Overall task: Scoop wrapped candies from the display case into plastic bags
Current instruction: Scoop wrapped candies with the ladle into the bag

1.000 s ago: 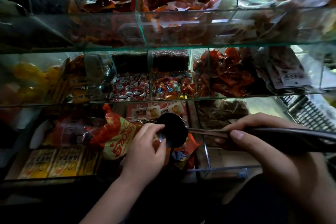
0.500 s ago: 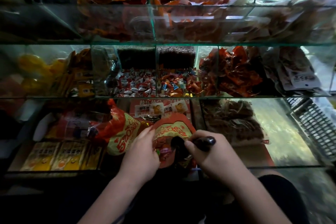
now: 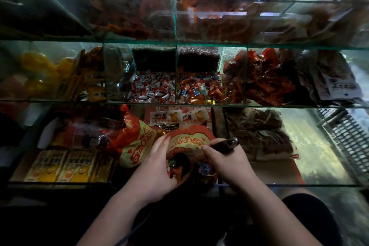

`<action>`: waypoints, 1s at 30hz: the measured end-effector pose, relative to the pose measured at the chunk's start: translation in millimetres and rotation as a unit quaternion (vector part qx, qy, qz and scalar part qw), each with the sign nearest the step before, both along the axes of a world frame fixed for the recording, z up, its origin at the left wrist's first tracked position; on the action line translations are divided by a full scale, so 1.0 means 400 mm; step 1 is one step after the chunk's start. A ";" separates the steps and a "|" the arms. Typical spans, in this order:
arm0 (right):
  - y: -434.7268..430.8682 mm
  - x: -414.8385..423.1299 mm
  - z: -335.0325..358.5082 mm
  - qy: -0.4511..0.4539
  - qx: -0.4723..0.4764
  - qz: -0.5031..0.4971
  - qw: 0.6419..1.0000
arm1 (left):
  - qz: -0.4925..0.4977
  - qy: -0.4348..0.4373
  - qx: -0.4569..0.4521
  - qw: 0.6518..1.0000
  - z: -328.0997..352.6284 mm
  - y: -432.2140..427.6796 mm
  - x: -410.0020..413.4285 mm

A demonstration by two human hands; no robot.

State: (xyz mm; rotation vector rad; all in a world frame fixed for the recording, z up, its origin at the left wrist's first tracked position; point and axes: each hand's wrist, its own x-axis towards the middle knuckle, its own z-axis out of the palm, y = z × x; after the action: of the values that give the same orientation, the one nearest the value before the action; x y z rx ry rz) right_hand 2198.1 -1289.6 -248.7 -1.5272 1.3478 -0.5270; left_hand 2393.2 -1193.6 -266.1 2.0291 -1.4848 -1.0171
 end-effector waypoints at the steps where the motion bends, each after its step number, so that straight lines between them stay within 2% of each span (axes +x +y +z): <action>1: 0.007 0.010 -0.010 0.012 0.000 -0.001 1.000 | -0.003 0.013 0.004 1.000 0.001 0.001 -0.002; 4: 0.018 0.030 -0.030 -0.021 0.042 -0.028 0.998 | -0.006 0.043 0.009 0.999 -0.001 0.003 -0.006; 8: 0.011 -0.017 -0.015 -0.093 0.088 -0.144 0.981 | 0.006 0.065 0.008 0.998 -0.001 0.011 0.008; 12: 0.011 -0.081 0.024 -0.127 0.031 -0.179 0.975 | 0.002 0.013 0.002 1.000 0.001 0.007 0.004; 17: 0.012 -0.113 0.063 -0.202 0.027 -0.204 0.958 | 0.022 -0.044 -0.013 0.999 0.018 -0.013 -0.015; 19: 0.014 -0.125 0.074 -0.225 0.030 -0.215 0.950 | 0.074 -0.078 -0.084 0.991 0.033 -0.015 -0.035; 21: 0.019 -0.138 0.088 -0.250 0.020 -0.224 0.942 | 0.117 -0.094 -0.213 0.965 0.044 -0.011 -0.060; 23: 0.023 -0.148 0.100 -0.257 0.004 -0.229 0.939 | 0.099 -0.108 -0.312 0.939 0.050 -0.015 -0.083; 24: 0.026 -0.150 0.106 -0.258 -0.004 -0.227 0.939 | 0.074 -0.111 -0.330 0.935 0.051 -0.020 -0.095; 26: 0.032 -0.149 0.122 -0.259 -0.023 -0.223 0.939 | 0.025 -0.105 -0.283 0.953 0.049 -0.036 -0.116; 28: 0.036 -0.151 0.135 -0.267 -0.030 -0.225 0.937 | 0.009 -0.099 -0.173 0.980 0.036 -0.055 -0.127; 30: 0.038 -0.157 0.147 -0.277 -0.020 -0.221 0.935 | -0.003 -0.112 -0.078 0.991 0.014 -0.072 -0.132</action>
State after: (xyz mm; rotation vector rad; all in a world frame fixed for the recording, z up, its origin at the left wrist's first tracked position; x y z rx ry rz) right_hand 2135.2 -1274.5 -190.1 -0.9831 1.2215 -1.1766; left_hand 2340.4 -1222.4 -260.5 2.0802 -1.6276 -0.6697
